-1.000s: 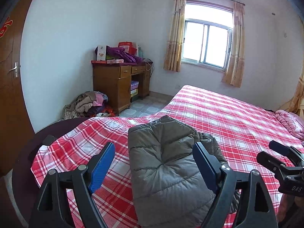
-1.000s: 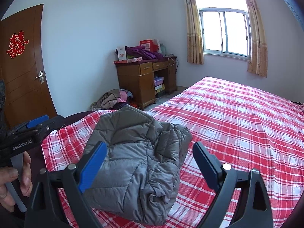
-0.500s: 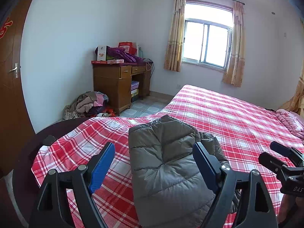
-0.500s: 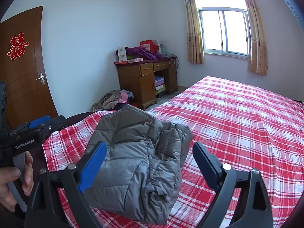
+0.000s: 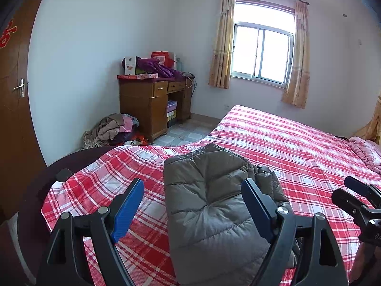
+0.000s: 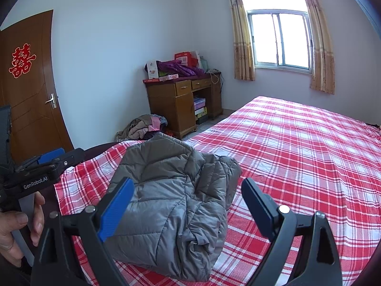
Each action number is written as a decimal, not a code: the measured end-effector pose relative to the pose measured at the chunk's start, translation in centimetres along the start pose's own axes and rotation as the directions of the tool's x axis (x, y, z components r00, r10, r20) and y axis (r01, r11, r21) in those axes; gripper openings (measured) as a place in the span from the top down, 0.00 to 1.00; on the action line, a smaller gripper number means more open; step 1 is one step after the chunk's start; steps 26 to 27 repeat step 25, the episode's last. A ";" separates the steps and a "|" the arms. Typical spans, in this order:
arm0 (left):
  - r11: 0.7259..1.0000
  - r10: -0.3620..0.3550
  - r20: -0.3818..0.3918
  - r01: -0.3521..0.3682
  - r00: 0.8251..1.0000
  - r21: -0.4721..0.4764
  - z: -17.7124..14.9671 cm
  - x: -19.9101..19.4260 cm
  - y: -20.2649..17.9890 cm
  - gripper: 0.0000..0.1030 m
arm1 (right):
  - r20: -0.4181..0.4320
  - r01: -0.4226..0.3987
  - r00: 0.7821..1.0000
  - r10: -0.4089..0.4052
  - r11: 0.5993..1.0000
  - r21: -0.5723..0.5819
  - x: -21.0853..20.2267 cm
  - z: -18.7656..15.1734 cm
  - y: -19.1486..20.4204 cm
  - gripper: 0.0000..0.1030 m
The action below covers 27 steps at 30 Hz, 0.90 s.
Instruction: Fold large clothes
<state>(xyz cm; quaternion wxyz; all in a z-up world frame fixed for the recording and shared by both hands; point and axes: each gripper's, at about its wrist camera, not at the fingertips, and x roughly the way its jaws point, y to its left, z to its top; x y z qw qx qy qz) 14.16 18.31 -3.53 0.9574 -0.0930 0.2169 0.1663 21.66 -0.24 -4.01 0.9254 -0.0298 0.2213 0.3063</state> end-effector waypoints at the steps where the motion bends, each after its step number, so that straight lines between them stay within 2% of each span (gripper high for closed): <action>1: 1.000 -0.001 -0.001 0.001 1.000 -0.003 0.0 0.0 0.1 0.18 | 0.004 0.001 1.000 -0.001 1.000 -0.001 -0.1 0.0 0.0 0.09; 11: 0.999 -0.038 0.006 0.038 0.999 -0.003 0.1 -0.2 -0.1 0.18 | 0.021 -0.001 1.000 0.001 1.000 -0.003 -0.4 0.2 0.2 0.09; 16: 1.000 -0.008 0.012 0.008 1.000 0.008 0.1 0.0 -0.2 0.18 | 0.018 -0.002 1.000 0.002 1.000 0.002 -0.3 0.2 0.2 0.09; 18: 1.000 -0.014 0.020 0.014 1.000 0.015 0.0 -0.1 -0.2 0.12 | 0.018 -0.003 1.000 0.002 1.000 0.004 -0.2 0.1 0.2 0.09; 27: 0.999 -0.031 0.029 0.029 0.999 0.037 -0.3 -0.1 -0.7 0.12 | 0.012 -0.005 1.000 0.005 1.000 0.009 0.0 0.0 0.1 0.09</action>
